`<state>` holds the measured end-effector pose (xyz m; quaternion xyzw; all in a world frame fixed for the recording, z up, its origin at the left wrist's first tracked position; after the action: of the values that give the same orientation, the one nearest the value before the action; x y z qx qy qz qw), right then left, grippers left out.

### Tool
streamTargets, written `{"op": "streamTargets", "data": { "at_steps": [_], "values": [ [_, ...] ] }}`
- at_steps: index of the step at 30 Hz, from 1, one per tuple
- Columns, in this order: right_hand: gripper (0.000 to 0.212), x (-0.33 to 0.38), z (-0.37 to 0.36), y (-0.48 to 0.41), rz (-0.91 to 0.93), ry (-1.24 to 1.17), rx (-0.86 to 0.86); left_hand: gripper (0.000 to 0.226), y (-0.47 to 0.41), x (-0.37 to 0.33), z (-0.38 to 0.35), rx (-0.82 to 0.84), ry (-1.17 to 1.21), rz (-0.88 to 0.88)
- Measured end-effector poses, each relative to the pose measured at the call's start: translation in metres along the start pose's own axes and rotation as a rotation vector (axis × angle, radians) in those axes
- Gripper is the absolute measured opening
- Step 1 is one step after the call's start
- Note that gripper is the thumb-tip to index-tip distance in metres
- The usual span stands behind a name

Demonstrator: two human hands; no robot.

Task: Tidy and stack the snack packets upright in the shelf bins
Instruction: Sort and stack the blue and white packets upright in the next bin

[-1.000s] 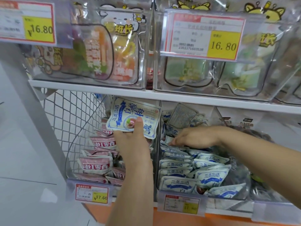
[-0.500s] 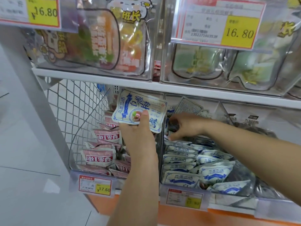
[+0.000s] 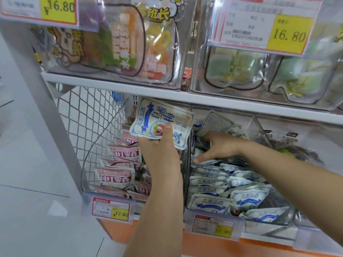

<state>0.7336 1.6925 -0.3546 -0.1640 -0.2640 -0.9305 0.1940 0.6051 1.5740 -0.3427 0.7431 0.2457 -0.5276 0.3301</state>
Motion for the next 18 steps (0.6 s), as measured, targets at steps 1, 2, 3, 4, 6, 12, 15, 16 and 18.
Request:
{"op": "streamTargets", "data": {
  "at_steps": [1, 2, 3, 4, 6, 12, 15, 16, 18],
  "values": [
    [0.117, 0.000, 0.002, 0.005, 0.012, -0.025, -0.032, 0.035, 0.001, 0.000, 0.000, 0.002, -0.005, 0.006],
    [0.111, 0.001, 0.005, 0.012, 0.030, -0.052, -0.077, 0.037, -0.002, 0.002, 0.000, -0.001, -0.008, 0.009],
    [0.101, 0.002, 0.008, 0.019, 0.061, -0.087, -0.137, 0.040, -0.002, 0.002, 0.000, 0.002, -0.011, 0.011],
    [0.089, 0.003, 0.012, 0.028, 0.100, -0.129, -0.221, 0.045, -0.003, 0.002, 0.000, 0.002, -0.017, 0.016],
    [0.066, 0.004, 0.019, 0.048, 0.213, -0.220, -0.457, 0.056, -0.002, 0.000, 0.001, 0.014, -0.030, 0.017],
    [0.029, -0.004, 0.015, 0.112, 0.439, -0.381, -0.852, 0.012, 0.002, -0.002, 0.012, 0.003, -0.079, -0.031],
    [0.028, 0.000, 0.007, 0.137, 0.478, -0.339, -0.965, 0.021, 0.009, -0.006, 0.017, 0.042, -0.094, -0.046],
    [0.028, 0.003, 0.006, 0.143, 0.492, -0.322, -0.992, 0.039, 0.012, -0.007, 0.018, 0.060, -0.114, -0.041],
    [0.031, 0.011, 0.006, 0.150, 0.522, -0.340, -0.979, 0.058, 0.015, -0.005, 0.021, 0.088, -0.163, -0.027]
  ]
}}
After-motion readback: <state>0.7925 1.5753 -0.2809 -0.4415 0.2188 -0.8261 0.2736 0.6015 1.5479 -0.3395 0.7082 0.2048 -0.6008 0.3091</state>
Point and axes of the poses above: each hand's wrist, its own y-axis away from the middle knuckle, its own z-axis out of the back of the hand, x = y × z, the point moved 4 cm from there along -y, towards the middle knuckle, and after that the axes turned 14 degrees about -y, right-handed, at the moved point
